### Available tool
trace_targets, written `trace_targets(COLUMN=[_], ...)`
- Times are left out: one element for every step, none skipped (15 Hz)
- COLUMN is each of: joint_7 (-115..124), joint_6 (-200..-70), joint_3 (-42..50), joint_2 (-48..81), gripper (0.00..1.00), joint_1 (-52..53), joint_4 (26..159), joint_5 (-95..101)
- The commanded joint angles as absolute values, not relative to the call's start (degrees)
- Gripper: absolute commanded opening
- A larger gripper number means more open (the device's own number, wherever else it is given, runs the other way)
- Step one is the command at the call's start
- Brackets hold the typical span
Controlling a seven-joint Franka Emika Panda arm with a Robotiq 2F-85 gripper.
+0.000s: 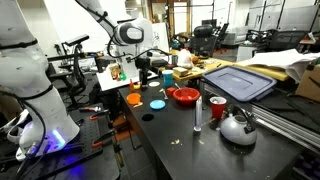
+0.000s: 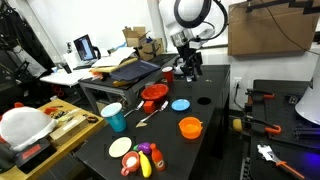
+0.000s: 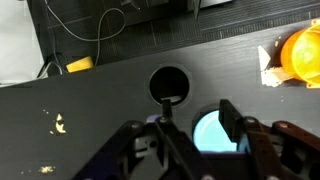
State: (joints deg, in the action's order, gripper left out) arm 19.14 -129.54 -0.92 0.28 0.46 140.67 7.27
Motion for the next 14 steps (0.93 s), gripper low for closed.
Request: trace_targets(joint_7=[15.6,14.5,13.5,12.5,11.1,9.5,7.7,6.1,4.7,3.3,1.9,0.7,-0.5,-1.5], joint_6=[-131.8,-132.2,-132.5,-132.7,-132.8,-132.8,-132.4,-132.5,-132.5,-132.6,-132.8,-132.9,-133.1,-133.6], joint_3=[-3.0,-3.5,-4.1,-4.7,-5.1,-5.5,-5.9,-6.1,-6.4,-6.6,-6.7,-6.9,-7.0,-7.2], joint_2=[-3.5,-3.9,-4.2,-4.3,-4.5,-4.2,-3.7,-3.3,-3.0,-2.6,-2.3,-1.8,-1.5,-1.0], gripper=[0.86,0.93,0.99,1.0,1.0,1.0,1.0,1.0,1.0,1.0,1.0,1.0,1.0,1.0], joint_1=[2.7,3.2,3.8,4.3,4.8,5.4,5.8,6.2,6.6,6.9,7.1,7.3,7.3,7.5], joint_4=[143.5,143.6,143.7,143.7,143.8,143.8,143.6,143.6,143.6,143.7,143.8,143.7,143.8,143.8], joint_5=[6.4,5.2,4.1,3.1,1.8,0.0,-2.0,-3.9,-5.4,-6.9,-8.2,-9.2,-10.0,-10.4])
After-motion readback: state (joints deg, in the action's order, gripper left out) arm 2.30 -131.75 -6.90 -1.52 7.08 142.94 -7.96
